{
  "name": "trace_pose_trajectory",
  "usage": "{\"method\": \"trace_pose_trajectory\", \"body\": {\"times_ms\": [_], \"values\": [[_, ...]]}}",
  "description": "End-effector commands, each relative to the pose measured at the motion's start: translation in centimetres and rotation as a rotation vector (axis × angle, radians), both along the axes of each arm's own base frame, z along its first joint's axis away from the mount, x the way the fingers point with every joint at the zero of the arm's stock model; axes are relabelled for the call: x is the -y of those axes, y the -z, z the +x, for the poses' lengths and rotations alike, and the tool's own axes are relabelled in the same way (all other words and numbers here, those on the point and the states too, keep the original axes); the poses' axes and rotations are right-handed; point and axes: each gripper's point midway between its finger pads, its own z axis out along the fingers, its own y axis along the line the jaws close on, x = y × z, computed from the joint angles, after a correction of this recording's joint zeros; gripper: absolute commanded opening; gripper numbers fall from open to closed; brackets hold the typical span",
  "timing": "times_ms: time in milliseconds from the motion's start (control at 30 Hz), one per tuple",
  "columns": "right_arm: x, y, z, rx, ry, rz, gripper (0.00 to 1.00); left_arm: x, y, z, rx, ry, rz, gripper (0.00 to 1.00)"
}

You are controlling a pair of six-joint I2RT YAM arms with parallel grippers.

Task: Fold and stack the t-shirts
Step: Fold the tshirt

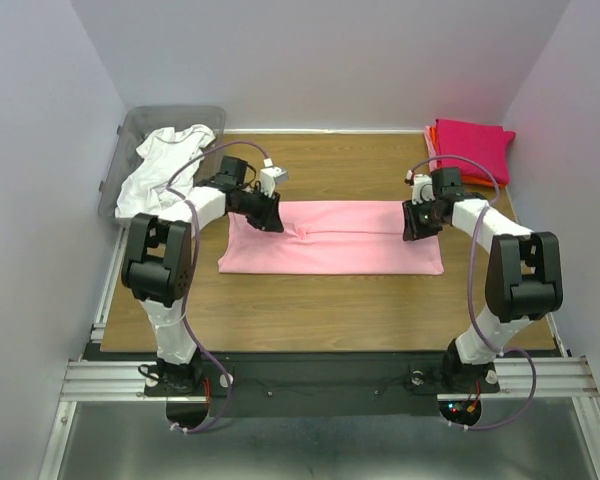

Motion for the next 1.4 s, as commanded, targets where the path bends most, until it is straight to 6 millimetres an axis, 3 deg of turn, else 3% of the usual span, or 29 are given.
{"method": "trace_pose_trajectory", "body": {"times_ms": [0,167,200,367,467,500,600,633,667,700,733,767,833,867,1100,1267,1367], "values": [[2.0,-0.1,2.4,0.04,-0.01,-0.071,0.34,1.4,0.7,1.6,0.015,-0.019,0.015,0.26],[2.5,2.9,2.3,-0.029,-0.028,-0.099,0.33,2.2,2.8,4.4,0.009,-0.064,0.031,0.26],[2.5,3.3,2.1,-0.041,-0.028,-0.1,0.32,2.4,2.4,5.3,0.025,-0.07,0.027,0.26],[2.7,5.6,0.4,-0.112,-0.033,-0.11,0.31,2.9,4.8,6.0,-0.035,-0.06,0.044,0.26],[2.3,5.7,-1.1,-0.132,-0.036,-0.084,0.31,2.6,4.7,6.5,-0.026,-0.05,0.077,0.27],[2.0,5.1,-1.7,-0.126,-0.038,-0.068,0.31,2.3,4.4,6.8,-0.014,-0.059,0.094,0.28],[0.1,2.5,-3.2,-0.121,-0.083,0.038,0.31,1.6,1.0,7.1,0.06,-0.079,0.108,0.35],[-0.5,-0.4,-2.7,-0.048,-0.089,0.073,0.32,1.3,0.4,6.5,0.062,-0.078,0.113,0.38],[-0.7,-1.8,-2.5,-0.022,-0.08,0.092,0.33,1.1,-2.2,5.8,0.107,-0.078,0.102,0.39],[-0.7,-3.5,-1.9,0.03,-0.08,0.097,0.34,0.7,-2.9,5.3,0.124,-0.089,0.115,0.4],[-0.7,-5.7,-0.9,0.102,-0.09,0.093,0.35,0.1,-2.5,4.2,0.114,-0.095,0.132,0.4],[-0.6,-6.8,-0.1,0.136,-0.094,0.089,0.36,-0.3,-4.0,3.6,0.148,-0.106,0.136,0.4],[-0.1,-8.5,2.0,0.195,-0.083,0.055,0.36,-1.4,-3.4,2.4,0.136,-0.129,0.18,0.41],[0.2,-7.1,2.8,0.157,-0.073,0.04,0.36,-1.8,-3.8,2.1,0.147,-0.144,0.189,0.41],[2.1,-2.0,6.4,0.073,-0.074,-0.081,0.31,-4.3,0.9,0.0,0.024,-0.26,0.307,0.37],[2.3,0.9,5.9,0.01,-0.1,-0.104,0.29,-5.7,3.5,-0.2,-0.015,-0.284,0.392,0.37],[2.4,2.6,4.0,-0.04,-0.121,-0.105,0.28,-6.2,4.9,-0.1,-0.027,-0.279,0.432,0.37]]}}
